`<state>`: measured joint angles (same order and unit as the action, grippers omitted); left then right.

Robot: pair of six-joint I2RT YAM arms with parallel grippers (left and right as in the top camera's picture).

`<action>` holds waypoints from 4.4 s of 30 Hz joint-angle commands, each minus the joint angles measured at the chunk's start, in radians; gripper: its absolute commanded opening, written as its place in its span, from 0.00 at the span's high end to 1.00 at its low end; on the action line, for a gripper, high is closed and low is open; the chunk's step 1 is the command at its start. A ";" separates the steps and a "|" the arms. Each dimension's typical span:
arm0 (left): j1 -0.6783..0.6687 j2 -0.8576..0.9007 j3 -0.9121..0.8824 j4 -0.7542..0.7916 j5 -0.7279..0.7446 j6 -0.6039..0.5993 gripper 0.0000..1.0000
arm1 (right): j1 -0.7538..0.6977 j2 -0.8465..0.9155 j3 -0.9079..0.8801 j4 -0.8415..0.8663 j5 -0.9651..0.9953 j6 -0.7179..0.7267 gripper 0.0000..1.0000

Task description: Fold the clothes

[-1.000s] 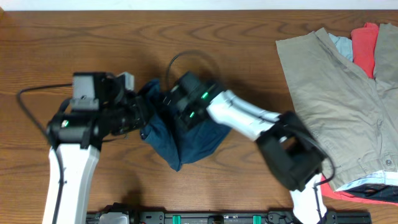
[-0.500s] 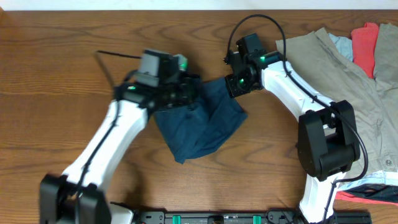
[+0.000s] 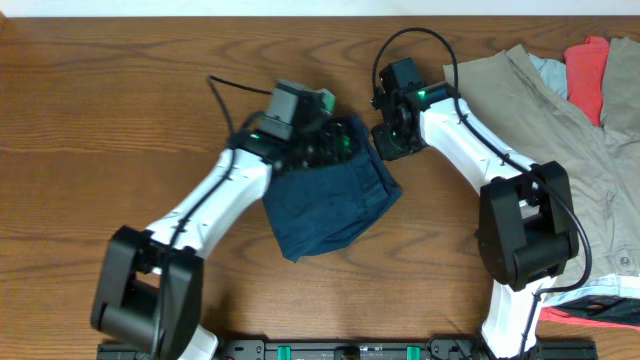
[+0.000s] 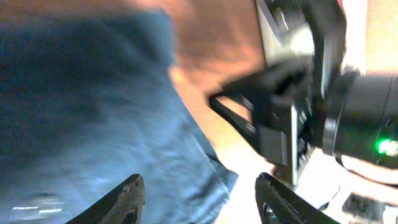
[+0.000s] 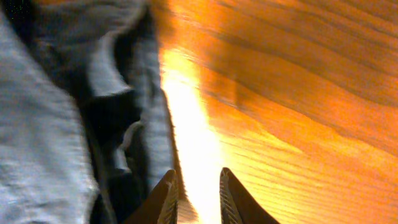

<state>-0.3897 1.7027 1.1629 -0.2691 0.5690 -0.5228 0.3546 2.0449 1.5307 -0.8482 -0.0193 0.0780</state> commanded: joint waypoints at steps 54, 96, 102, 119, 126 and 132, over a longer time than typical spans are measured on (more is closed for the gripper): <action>0.355 0.176 0.053 -0.525 0.227 0.407 0.02 | 0.045 -0.033 -0.164 0.084 0.135 0.063 0.48; 0.397 0.325 0.085 -0.477 -0.535 0.258 0.94 | -0.035 -0.292 -0.029 -0.050 0.135 0.063 0.39; 0.615 0.311 0.223 -0.480 -0.670 0.255 0.94 | -0.066 -0.388 -0.029 -0.058 0.135 0.063 0.37; 1.036 0.290 0.348 -0.492 -0.625 0.162 0.02 | -0.090 -0.416 -0.029 -0.074 0.135 0.063 0.35; 1.021 0.243 0.348 -0.571 -0.318 0.204 0.02 | -0.096 -0.416 -0.029 -0.075 0.135 0.063 0.35; 0.980 0.106 0.348 -0.592 -0.352 0.211 0.02 | -0.096 -0.416 -0.029 -0.085 0.135 0.063 0.35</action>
<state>0.6037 1.9083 1.4910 -0.8551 0.1917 -0.3325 0.2760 1.6463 1.4895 -0.9268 0.1089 0.1307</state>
